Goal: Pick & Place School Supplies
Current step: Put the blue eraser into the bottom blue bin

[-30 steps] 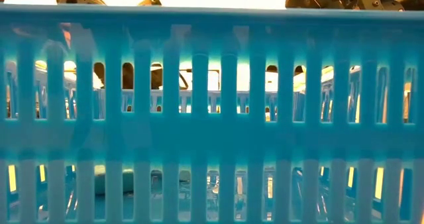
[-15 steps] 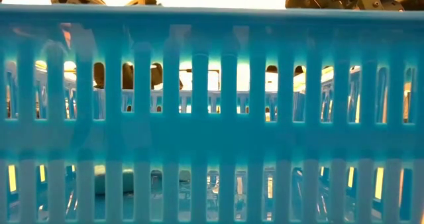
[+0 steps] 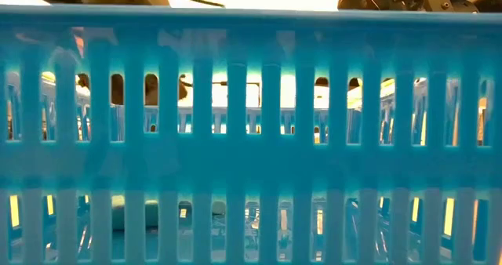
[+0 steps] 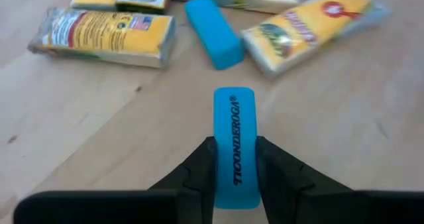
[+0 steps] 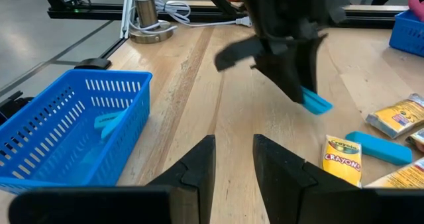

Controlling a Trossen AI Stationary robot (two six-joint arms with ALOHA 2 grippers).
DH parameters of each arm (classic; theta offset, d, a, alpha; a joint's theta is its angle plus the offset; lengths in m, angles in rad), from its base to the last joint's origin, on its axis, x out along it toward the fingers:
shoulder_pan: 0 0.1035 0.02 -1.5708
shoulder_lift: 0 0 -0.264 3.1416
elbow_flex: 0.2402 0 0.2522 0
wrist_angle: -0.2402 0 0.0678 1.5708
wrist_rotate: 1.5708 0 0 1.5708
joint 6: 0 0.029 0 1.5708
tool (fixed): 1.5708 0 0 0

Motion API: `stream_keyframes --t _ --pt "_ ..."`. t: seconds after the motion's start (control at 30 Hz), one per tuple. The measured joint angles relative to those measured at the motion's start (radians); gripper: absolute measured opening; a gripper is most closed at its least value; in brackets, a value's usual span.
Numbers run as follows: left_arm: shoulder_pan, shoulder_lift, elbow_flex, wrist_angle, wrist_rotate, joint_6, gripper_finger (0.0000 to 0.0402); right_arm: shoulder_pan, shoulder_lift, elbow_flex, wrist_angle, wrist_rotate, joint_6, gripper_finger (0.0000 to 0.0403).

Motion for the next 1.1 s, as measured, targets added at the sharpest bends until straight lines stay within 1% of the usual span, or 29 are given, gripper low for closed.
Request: stream_keyframes --t 0.17,0.33,0.53,0.7,0.8,0.9,1.1 --pt "-0.058 -0.005 0.001 0.056 -0.013 0.059 0.0091 0.0 0.0 0.0 -0.008 0.0 0.0 0.0091" --pt "-0.095 -0.005 0.002 0.177 -0.016 0.161 0.0092 0.0 0.0 0.0 -0.008 0.0 0.0 0.0091" --pt "-0.116 -0.022 0.005 0.362 0.063 0.29 0.0092 0.0 0.0 0.0 -0.01 0.0 0.0 0.0091" --pt "-0.154 -0.043 0.006 0.439 0.094 0.351 0.0092 0.0 0.0 0.0 -0.014 0.0 0.0 0.0091" --pt "-0.192 -0.054 0.006 0.457 0.107 0.383 0.0092 0.0 0.0 0.0 -0.014 0.0 0.0 0.0091" --pt "-0.23 -0.054 0.044 0.45 0.12 0.392 0.0092 0.0 0.0 0.0 -0.014 0.0 0.0 0.0091" --pt "-0.299 -0.014 0.2 0.36 0.154 0.503 0.0092 0.0 0.0 0.0 -0.013 0.0 0.0 0.0091"
